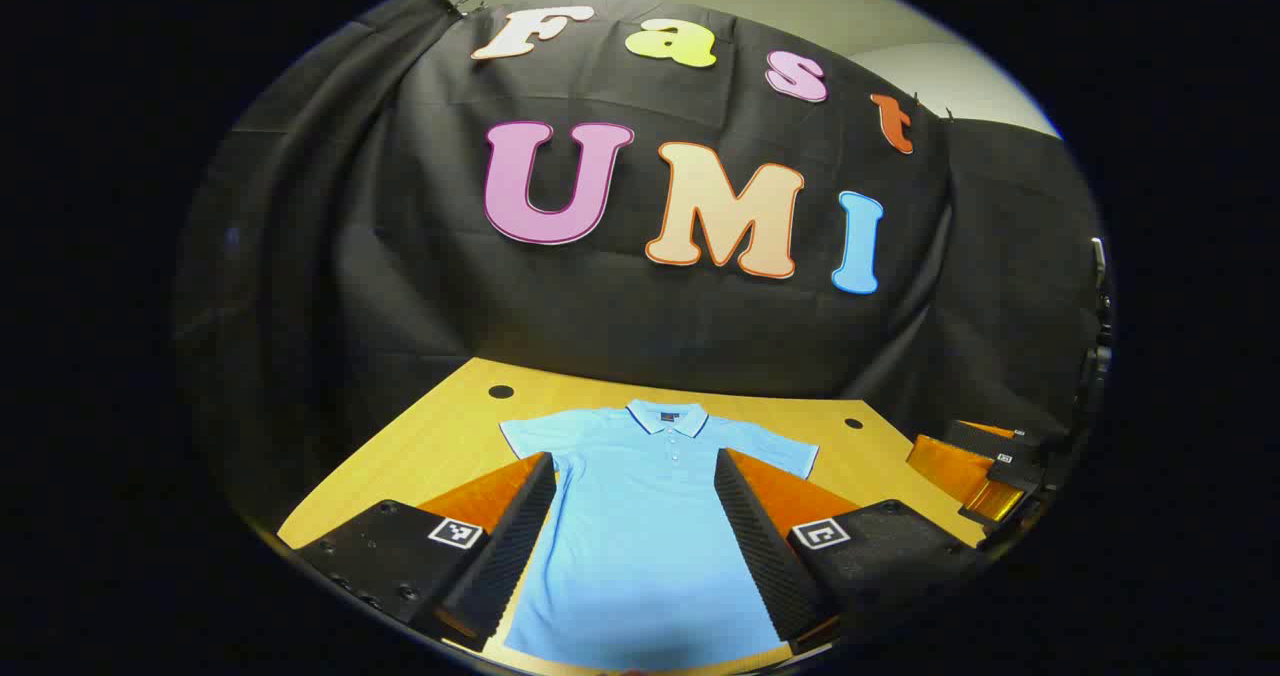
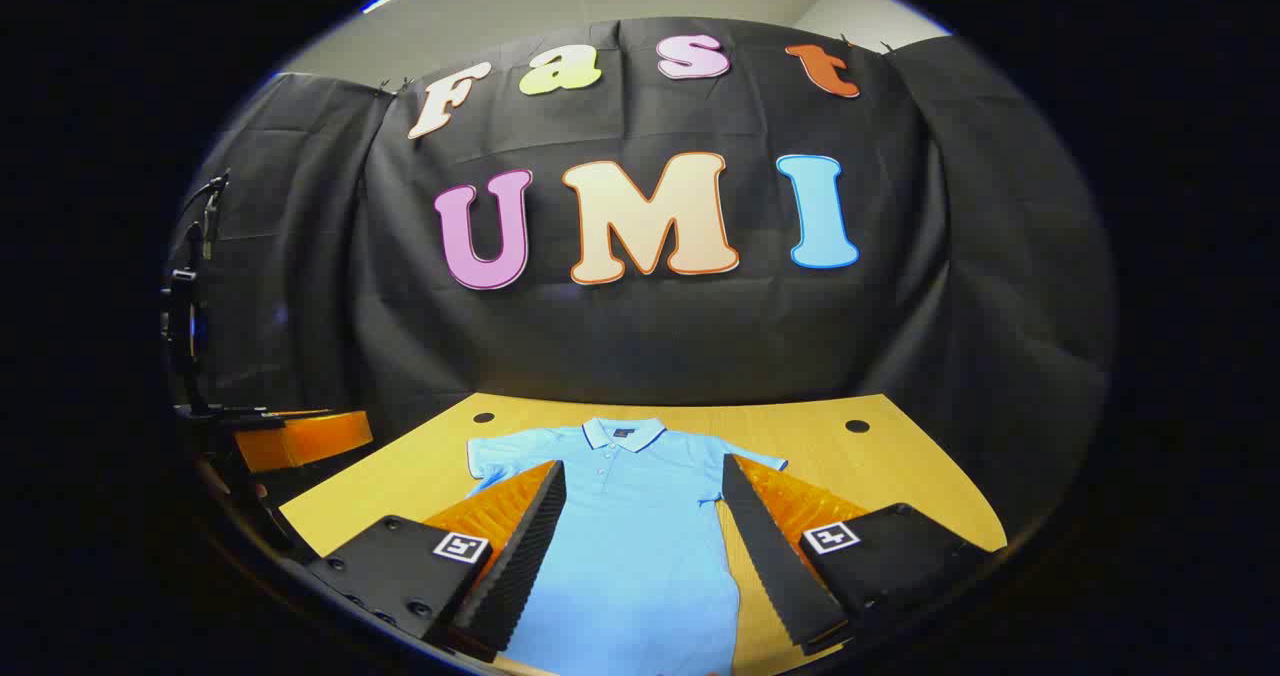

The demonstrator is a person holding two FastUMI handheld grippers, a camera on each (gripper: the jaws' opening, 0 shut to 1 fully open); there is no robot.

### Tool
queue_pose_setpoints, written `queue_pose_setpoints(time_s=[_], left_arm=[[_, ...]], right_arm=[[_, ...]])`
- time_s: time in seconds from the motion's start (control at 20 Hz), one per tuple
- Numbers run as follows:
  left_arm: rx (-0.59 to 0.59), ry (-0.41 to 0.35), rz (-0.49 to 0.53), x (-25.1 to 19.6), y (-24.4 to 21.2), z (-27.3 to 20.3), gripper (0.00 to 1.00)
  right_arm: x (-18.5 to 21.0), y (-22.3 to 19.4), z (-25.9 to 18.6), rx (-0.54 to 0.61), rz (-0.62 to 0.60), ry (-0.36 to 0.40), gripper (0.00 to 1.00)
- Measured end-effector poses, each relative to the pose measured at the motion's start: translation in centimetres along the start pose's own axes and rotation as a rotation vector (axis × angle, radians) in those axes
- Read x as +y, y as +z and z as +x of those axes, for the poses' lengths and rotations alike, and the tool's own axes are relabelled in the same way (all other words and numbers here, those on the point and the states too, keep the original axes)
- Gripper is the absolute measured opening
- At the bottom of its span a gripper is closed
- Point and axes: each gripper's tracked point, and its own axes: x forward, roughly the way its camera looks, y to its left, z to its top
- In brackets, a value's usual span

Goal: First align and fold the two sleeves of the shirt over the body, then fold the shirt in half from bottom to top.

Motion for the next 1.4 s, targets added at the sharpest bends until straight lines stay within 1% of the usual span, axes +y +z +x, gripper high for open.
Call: queue_pose_setpoints(time_s=[0.1, 0.15, 0.2, 0.25, 0.3, 0.35, 0.4, 0.45, 0.6, 0.75, 0.8, 0.85, 0.95, 1.05, 1.1, 1.15, 1.2, 1.25, 1.3, 1.4], left_arm=[[0.010, -0.004, 0.000, -0.5, -0.3, 0.6, 0.96], [0.016, -0.005, 0.000, -0.6, -0.4, 0.9, 0.96], [0.020, -0.004, -0.001, -0.7, -0.5, 1.1, 0.96], [0.025, -0.002, -0.004, -0.8, -0.6, 1.2, 0.96], [0.029, -0.006, -0.008, -1.0, -0.8, 1.3, 0.96], [0.037, -0.010, -0.009, -1.3, -0.9, 1.4, 0.96], [0.041, -0.005, -0.006, -1.3, -1.1, 1.6, 0.96], [0.044, -0.002, -0.002, -1.3, -1.1, 1.8, 0.96], [0.055, 0.007, 0.005, -1.3, -1.3, 2.1, 0.96], [0.061, 0.032, 0.008, -1.0, -1.3, 2.6, 0.96], [0.068, 0.034, 0.002, -1.1, -1.5, 2.7, 0.96], [0.076, 0.039, -0.005, -1.1, -1.7, 2.9, 0.96], [0.078, 0.057, -0.024, -1.0, -1.9, 2.9, 0.96], [0.095, 0.067, -0.054, -1.0, -2.4, 3.0, 0.96], [0.107, 0.076, -0.061, -0.9, -2.9, 3.1, 0.96], [0.118, 0.086, -0.065, -0.7, -3.3, 3.3, 0.96], [0.130, 0.098, -0.068, -0.6, -3.8, 3.3, 0.96], [0.140, 0.110, -0.072, -0.5, -4.1, 3.3, 0.96], [0.144, 0.119, -0.077, -0.6, -4.6, 3.0, 0.96], [0.160, 0.140, -0.099, -0.2, -5.4, 3.0, 0.96]], right_arm=[[-0.8, -0.2, 0.6, 0.009, -0.006, -0.006, 0.94], [-1.2, -0.3, 0.9, 0.013, -0.007, -0.008, 0.98], [-1.5, -0.3, 1.3, 0.016, -0.004, -0.009, 0.94], [-1.7, -0.3, 1.6, 0.016, 0.000, -0.009, 0.94], [-2.0, -0.3, 1.9, 0.021, 0.003, -0.010, 0.98], [-2.4, -0.4, 2.2, 0.026, 0.006, -0.013, 0.98], [-2.6, -0.6, 2.5, 0.034, 0.010, -0.014, 0.94], [-2.8, -0.8, 2.9, 0.039, 0.014, -0.013, 0.98], [-3.4, -1.2, 3.5, 0.051, 0.029, -0.009, 0.98], [-3.9, -1.9, 4.6, 0.076, 0.025, -0.004, 0.98], [-4.1, -2.0, 5.1, 0.084, 0.029, -0.001, 0.94], [-4.5, -2.2, 6.0, 0.092, 0.034, 0.002, 0.98], [-5.6, -2.4, 7.9, 0.114, 0.042, -0.001, 0.98], [-7.4, -2.5, 10.6, 0.131, 0.054, -0.022, 0.98], [-8.2, -2.5, 12.0, 0.135, 0.056, -0.034, 0.98], [-9.2, -2.7, 13.4, 0.141, 0.057, -0.047, 0.93], [-10.2, -3.0, 15.0, 0.149, 0.054, -0.063, 0.93], [-11.2, -3.4, 16.8, 0.154, 0.052, -0.070, 0.98], [-12.0, -3.9, 18.4, 0.165, 0.046, -0.081, 0.93], [-13.3, -5.3, 21.6, 0.195, 0.027, -0.084, 0.93]])
